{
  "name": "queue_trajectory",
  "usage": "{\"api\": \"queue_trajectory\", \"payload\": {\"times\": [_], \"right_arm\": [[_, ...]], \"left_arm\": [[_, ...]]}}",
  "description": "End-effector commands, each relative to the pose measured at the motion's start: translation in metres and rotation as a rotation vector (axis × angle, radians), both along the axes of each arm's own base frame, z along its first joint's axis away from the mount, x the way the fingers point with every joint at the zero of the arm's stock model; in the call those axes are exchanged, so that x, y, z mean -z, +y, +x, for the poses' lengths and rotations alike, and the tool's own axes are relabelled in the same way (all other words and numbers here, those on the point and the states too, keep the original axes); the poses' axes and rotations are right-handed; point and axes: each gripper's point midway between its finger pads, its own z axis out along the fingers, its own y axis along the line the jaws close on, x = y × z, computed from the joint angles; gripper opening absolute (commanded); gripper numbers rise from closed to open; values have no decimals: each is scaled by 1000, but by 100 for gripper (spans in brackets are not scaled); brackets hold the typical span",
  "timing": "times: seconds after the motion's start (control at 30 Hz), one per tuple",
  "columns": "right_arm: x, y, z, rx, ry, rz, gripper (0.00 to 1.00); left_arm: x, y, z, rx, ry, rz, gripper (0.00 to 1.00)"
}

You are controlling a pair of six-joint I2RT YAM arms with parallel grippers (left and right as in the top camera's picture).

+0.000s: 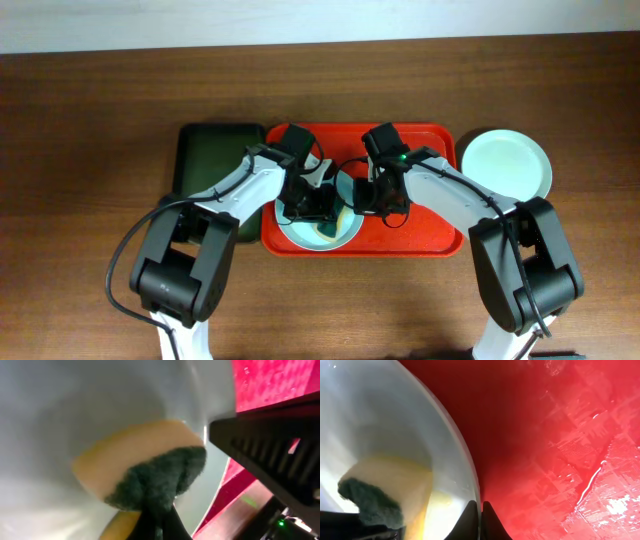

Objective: Clean dirty plates on tray and stack at the side
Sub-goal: 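Scrub the light blue plate with the sponge while right gripper holds rim, then drop the sponge into the black water tray with left gripper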

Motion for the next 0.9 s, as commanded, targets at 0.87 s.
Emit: {"api": "queue_trajectory", "payload": {"times": [0.87], "right_arm": [[4, 3, -5, -7, 19, 3, 4]], "left_arm": [[-5, -17, -4, 58, 119, -161, 0]]}}
